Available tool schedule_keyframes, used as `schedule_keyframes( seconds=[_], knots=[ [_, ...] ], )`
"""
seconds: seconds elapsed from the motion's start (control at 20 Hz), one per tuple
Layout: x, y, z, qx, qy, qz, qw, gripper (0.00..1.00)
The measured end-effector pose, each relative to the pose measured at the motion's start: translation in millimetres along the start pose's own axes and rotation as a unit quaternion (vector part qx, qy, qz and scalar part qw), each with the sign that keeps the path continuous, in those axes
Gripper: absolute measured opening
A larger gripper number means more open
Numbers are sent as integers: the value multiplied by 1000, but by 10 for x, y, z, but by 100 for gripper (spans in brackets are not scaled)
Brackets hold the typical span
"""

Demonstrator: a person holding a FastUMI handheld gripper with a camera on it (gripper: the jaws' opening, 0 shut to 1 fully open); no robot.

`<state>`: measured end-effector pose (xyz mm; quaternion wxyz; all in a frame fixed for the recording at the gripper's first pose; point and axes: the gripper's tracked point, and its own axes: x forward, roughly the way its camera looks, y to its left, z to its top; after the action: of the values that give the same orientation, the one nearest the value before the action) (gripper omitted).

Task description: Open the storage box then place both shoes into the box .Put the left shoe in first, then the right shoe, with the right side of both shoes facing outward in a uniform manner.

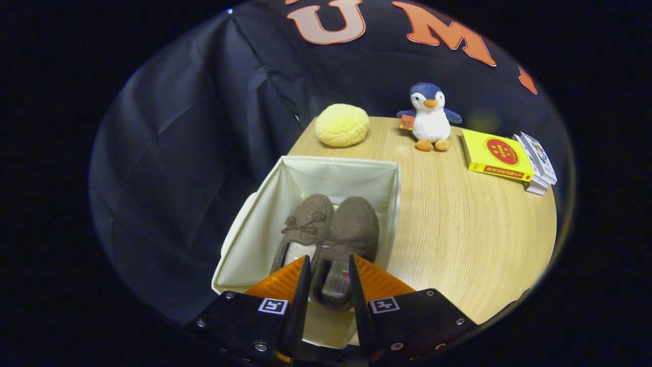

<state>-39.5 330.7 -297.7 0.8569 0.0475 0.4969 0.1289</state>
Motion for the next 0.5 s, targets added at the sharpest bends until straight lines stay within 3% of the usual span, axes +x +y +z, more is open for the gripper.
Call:
schedule_keyframes(
  seconds=[0.15, 0.5],
  knots=[
    [-328, -252, 109, -1, -40, 6, 999, 58],
    [-1246, -1188, 677, -10, -196, -29, 980, 69]
  ],
)
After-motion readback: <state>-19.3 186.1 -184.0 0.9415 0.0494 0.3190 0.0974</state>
